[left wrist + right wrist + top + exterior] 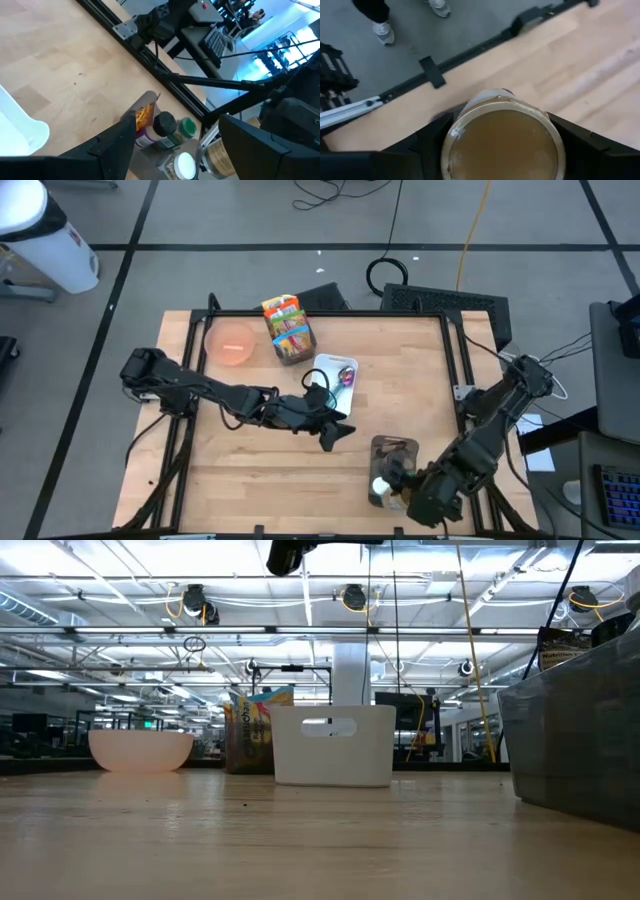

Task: Pick & Place Food Item
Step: Put the gold seasoning bottle into the bottom black bin

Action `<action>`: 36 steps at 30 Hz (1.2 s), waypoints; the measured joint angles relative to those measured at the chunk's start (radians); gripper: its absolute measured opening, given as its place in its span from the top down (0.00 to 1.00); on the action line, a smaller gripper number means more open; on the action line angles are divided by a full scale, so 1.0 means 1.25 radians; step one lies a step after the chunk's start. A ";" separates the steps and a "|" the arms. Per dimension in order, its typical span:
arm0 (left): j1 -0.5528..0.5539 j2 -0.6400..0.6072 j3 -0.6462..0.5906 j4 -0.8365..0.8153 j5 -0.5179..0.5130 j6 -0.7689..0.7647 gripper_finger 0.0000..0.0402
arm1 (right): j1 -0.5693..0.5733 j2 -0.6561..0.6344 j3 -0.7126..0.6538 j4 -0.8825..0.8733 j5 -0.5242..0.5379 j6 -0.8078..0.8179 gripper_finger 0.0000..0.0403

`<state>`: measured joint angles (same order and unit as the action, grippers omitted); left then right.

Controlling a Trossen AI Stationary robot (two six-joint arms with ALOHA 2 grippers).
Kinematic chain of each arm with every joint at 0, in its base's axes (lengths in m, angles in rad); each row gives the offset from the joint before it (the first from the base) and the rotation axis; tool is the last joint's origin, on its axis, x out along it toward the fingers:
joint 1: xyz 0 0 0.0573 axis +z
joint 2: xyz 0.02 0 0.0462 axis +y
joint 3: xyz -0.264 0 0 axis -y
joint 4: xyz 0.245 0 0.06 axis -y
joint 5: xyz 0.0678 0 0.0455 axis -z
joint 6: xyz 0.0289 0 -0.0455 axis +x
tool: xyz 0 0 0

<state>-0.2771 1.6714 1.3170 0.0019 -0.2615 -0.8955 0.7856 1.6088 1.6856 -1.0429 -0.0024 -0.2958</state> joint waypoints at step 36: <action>-0.095 0.000 0.000 0.091 -0.047 -0.041 0.27 | 0.027 0.074 -0.121 0.014 0.001 -0.018 0.34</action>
<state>-0.3954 1.6714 1.3170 0.1162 -0.3202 -0.9473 0.8192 1.7008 1.5345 -1.0255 -0.0010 -0.3187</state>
